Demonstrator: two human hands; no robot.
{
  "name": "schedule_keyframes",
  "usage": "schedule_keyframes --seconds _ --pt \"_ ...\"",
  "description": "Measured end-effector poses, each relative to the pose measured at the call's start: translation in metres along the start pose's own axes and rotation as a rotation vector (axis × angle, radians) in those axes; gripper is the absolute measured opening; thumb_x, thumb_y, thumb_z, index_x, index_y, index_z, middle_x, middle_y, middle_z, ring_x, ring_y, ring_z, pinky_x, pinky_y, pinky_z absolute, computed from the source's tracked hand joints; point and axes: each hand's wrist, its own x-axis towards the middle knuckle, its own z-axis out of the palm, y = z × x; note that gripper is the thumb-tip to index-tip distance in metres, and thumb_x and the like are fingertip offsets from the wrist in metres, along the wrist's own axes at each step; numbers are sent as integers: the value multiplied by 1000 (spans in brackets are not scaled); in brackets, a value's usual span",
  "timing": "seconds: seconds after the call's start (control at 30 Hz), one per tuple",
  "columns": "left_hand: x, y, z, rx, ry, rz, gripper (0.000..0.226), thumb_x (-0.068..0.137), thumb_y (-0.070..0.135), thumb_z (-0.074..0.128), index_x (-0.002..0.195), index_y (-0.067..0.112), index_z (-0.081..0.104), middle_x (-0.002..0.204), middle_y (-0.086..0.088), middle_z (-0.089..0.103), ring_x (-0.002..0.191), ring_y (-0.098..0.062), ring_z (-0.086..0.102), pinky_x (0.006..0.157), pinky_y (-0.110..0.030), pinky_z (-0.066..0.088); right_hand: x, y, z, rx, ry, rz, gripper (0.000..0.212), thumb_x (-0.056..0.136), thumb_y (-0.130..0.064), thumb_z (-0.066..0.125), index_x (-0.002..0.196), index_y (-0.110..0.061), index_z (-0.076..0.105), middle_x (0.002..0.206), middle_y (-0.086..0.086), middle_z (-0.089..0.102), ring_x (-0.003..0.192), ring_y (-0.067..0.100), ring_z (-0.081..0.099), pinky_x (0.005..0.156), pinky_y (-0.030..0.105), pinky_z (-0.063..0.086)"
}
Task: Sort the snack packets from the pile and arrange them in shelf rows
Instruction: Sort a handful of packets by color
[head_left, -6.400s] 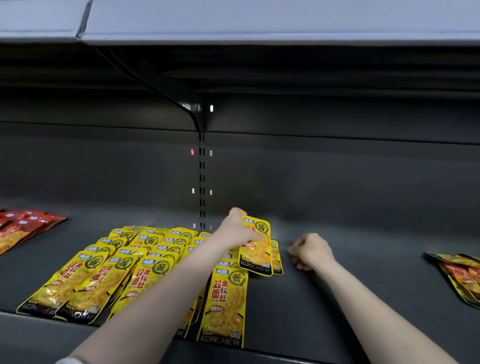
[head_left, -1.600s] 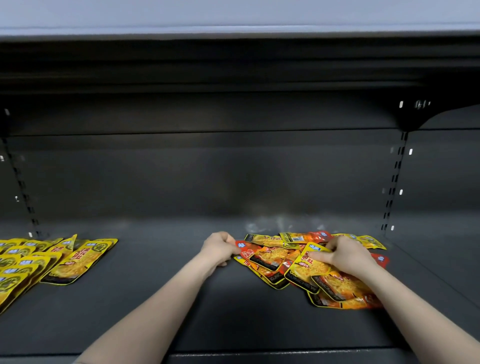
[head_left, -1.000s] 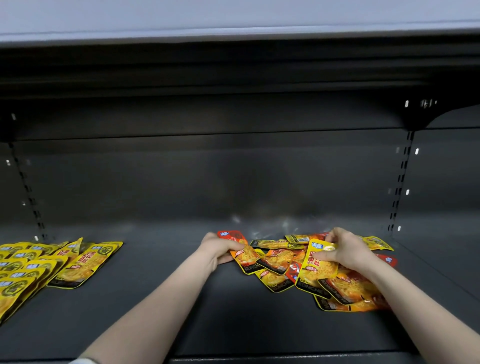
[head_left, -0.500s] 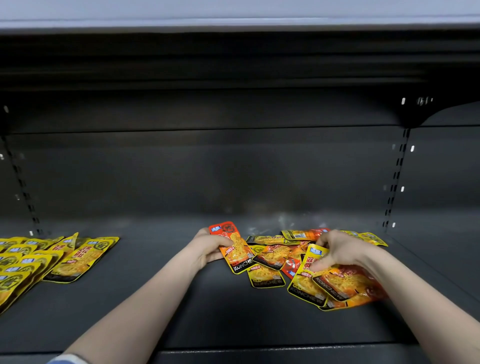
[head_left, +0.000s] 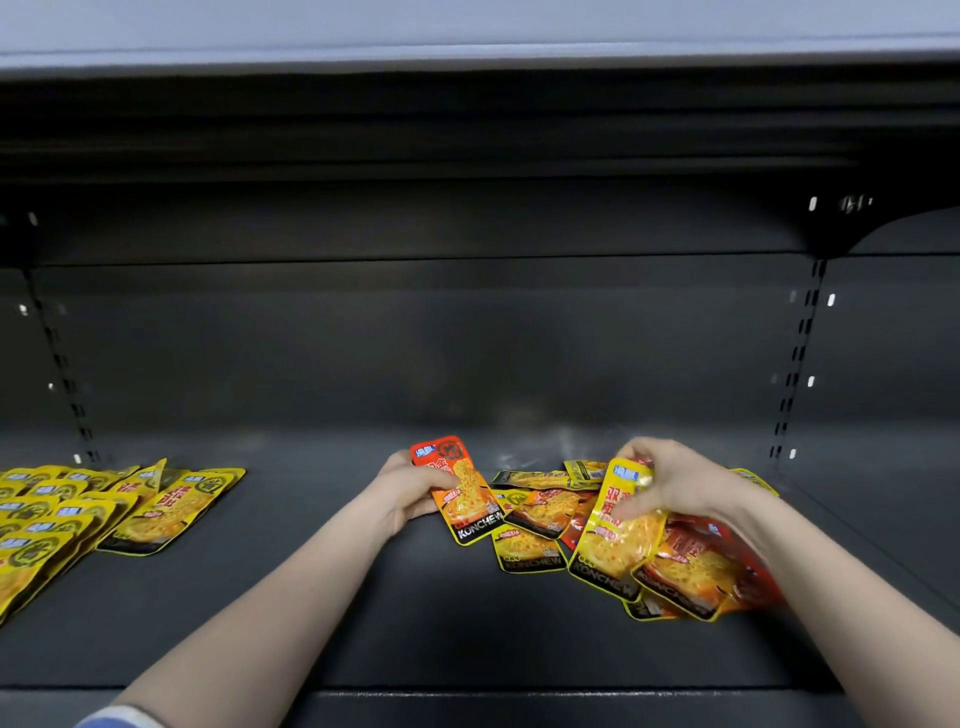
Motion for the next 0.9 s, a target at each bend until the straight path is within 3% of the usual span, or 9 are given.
schedule_keyframes --seconds 0.2,0.4,0.5,0.7,0.77,0.9 --pt "-9 14 -12 1 75 56 43 79 -16 61 117 -1 50 91 -13 65 76 -22 65 52 -25 58 9 -10 -5 464 71 0 52 63 9 79 102 -20 64 93 10 69 79 26 66 78 42 55" --pt "-26 34 -50 56 157 109 34 80 -12 61 113 -2 57 91 -11 67 75 -19 65 50 -20 55 24 -35 25 737 124 13 21 69 6 75 88 -1 68 78 15 71 67 27 67 74 41 55" --pt "-37 50 -81 62 173 143 25 82 -9 60 105 0 60 92 -12 67 77 -19 65 54 -21 57 32 -61 43 805 122 21 17 71 4 74 86 0 67 72 12 71 61 23 68 67 35 56" --pt "-55 79 -167 90 220 213 12 84 -7 58 87 5 58 80 -11 65 64 -17 66 52 -24 57 44 -127 101 806 35 23 14 73 5 72 84 -2 67 73 11 72 64 23 68 75 39 55" --pt "-59 84 -205 108 223 222 11 84 -7 58 85 5 58 76 -11 64 55 -15 66 52 -26 57 48 -152 131 798 13 27 14 73 6 71 85 -1 67 71 10 71 61 21 67 75 38 54" --pt "-63 90 -287 138 216 212 10 84 -7 58 88 3 60 76 -11 65 60 -17 66 57 -27 58 56 -202 196 808 8 57 17 73 7 71 89 2 68 74 12 71 65 22 67 70 33 55"
